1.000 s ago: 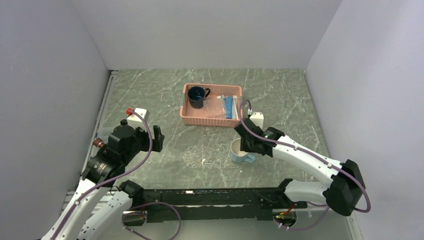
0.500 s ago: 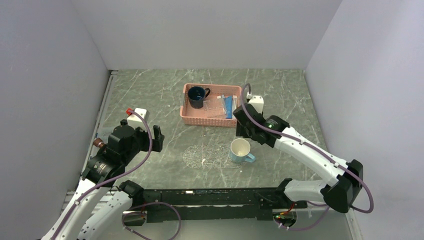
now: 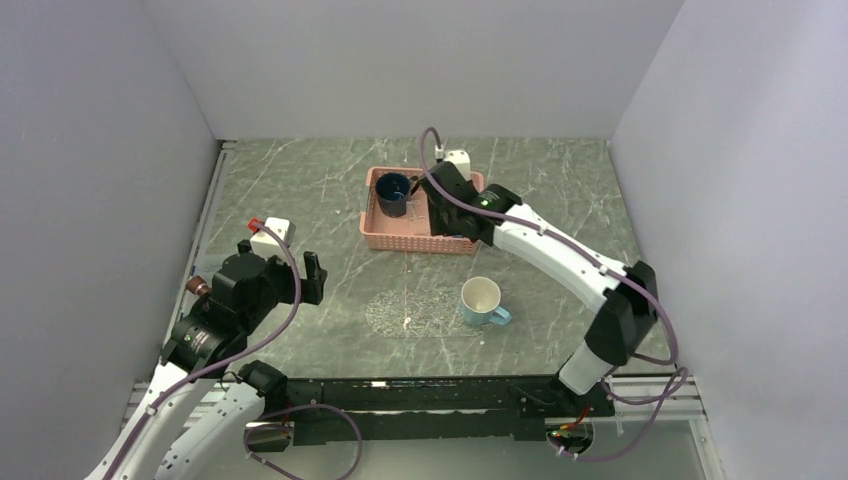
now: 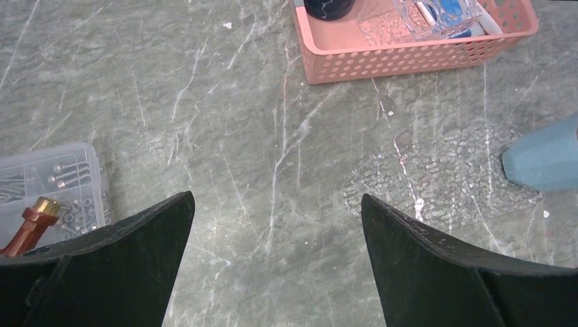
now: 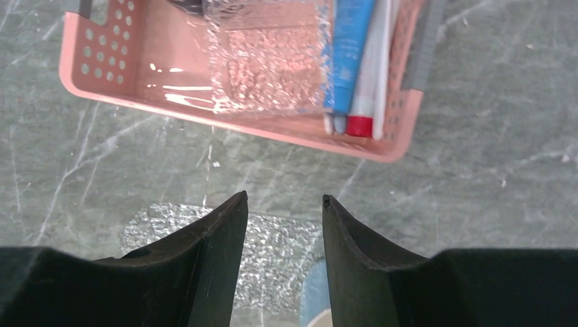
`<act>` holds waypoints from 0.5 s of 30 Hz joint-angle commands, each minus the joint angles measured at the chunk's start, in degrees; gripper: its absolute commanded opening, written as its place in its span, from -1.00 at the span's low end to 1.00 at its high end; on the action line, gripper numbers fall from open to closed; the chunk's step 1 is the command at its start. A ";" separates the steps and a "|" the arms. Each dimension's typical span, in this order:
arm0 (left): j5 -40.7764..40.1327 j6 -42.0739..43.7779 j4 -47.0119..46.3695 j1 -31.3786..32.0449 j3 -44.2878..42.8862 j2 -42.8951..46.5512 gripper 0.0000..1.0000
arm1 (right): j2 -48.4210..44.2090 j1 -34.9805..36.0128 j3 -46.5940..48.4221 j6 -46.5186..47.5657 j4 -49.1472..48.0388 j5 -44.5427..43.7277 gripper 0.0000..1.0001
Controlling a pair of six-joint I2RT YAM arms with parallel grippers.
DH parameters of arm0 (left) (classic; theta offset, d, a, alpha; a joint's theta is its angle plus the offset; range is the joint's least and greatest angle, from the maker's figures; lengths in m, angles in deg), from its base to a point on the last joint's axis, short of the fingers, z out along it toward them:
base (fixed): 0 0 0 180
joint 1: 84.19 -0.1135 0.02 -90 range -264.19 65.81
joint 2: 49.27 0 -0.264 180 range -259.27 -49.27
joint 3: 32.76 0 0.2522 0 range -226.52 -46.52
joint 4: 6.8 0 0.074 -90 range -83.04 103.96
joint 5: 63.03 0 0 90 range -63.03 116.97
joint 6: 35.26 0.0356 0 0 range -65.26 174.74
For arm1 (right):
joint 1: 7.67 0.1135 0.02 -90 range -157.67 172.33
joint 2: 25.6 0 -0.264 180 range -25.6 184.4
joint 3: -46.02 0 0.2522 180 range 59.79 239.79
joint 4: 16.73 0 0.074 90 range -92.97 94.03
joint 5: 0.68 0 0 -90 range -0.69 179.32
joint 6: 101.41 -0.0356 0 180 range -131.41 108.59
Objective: Prepare toiletry sets of a toothbrush and toothpaste on the tray
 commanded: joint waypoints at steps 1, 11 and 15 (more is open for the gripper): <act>-1.02 0.26 -2.02 0.06 -0.13 0.66 0.98 | 4.50 -0.91 6.74 3.85 -2.49 3.32 -0.08; -1.55 0.26 -2.01 0.06 -0.14 1.05 0.98 | 14.55 -4.81 12.34 5.80 -4.88 9.53 -0.12; -1.45 0.28 -2.08 0.04 -0.14 0.97 0.98 | 16.55 -6.15 12.79 6.33 -5.82 12.09 -0.14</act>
